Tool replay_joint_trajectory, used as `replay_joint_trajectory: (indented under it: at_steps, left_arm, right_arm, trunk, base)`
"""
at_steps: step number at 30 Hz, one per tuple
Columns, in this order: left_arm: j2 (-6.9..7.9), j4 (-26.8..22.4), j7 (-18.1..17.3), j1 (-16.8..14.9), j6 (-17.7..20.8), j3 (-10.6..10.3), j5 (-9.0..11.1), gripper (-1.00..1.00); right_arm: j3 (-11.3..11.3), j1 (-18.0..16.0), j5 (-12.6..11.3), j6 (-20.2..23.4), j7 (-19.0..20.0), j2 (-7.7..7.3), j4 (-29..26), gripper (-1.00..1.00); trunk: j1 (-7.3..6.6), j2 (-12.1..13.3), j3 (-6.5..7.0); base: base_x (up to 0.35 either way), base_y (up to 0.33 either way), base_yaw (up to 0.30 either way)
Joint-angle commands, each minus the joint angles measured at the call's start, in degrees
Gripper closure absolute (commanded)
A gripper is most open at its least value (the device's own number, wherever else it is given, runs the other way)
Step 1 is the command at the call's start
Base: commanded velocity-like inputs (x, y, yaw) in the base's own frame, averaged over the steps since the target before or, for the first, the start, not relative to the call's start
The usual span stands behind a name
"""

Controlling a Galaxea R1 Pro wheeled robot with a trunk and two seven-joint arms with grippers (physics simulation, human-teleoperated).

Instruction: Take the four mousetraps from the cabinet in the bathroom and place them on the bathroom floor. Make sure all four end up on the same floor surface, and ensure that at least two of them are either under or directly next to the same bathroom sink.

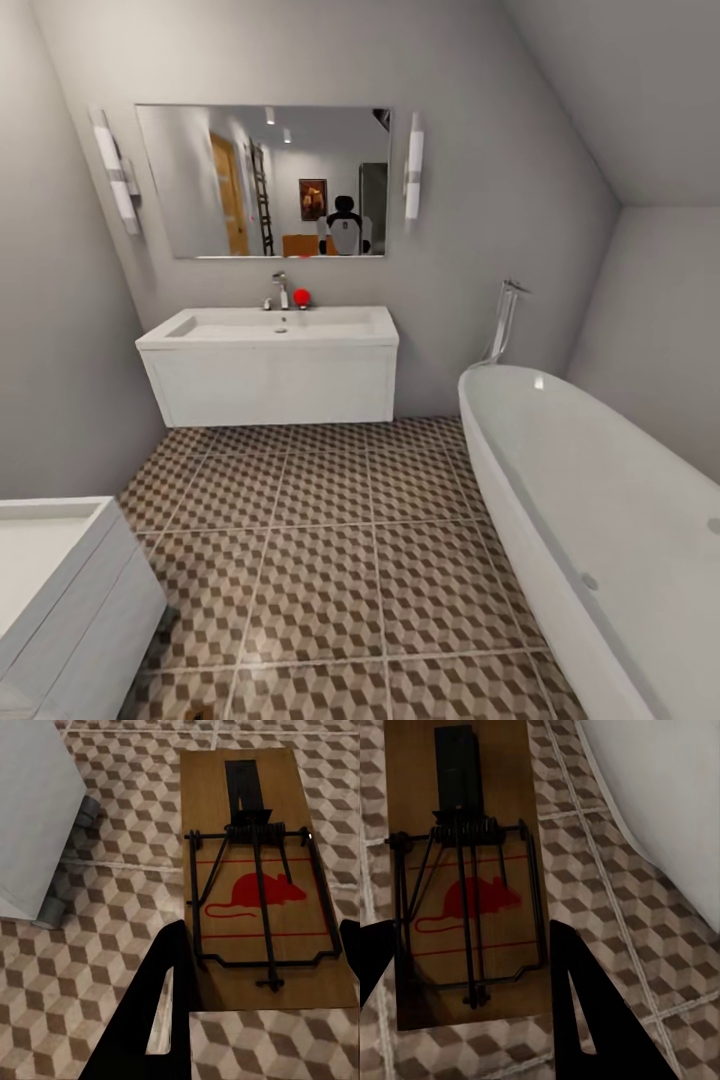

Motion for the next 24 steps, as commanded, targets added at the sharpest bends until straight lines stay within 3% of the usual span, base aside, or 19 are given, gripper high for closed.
replay_joint_trajectory:
  at_steps: [1,24]
  left_arm:
    - [-0.03,0.18,0.53,-0.07,-0.22,-0.48,-0.08,1.0]
    - [-0.03,0.17,0.53,-0.07,-0.21,-0.48,-0.08,1.0]
  right_arm:
    - [0.49,-0.03,-0.33,-0.11,-0.23,0.0,0.0,1.0]
    - [0.49,-0.03,-0.32,-0.11,-0.22,0.09,0.0,1.0]
  trunk:
    - [0.02,-0.03,-0.06]
    - [0.02,-0.03,-0.06]
  base:
    - [0.239,-0.082,0.014]
    - [0.239,-0.009,0.001]
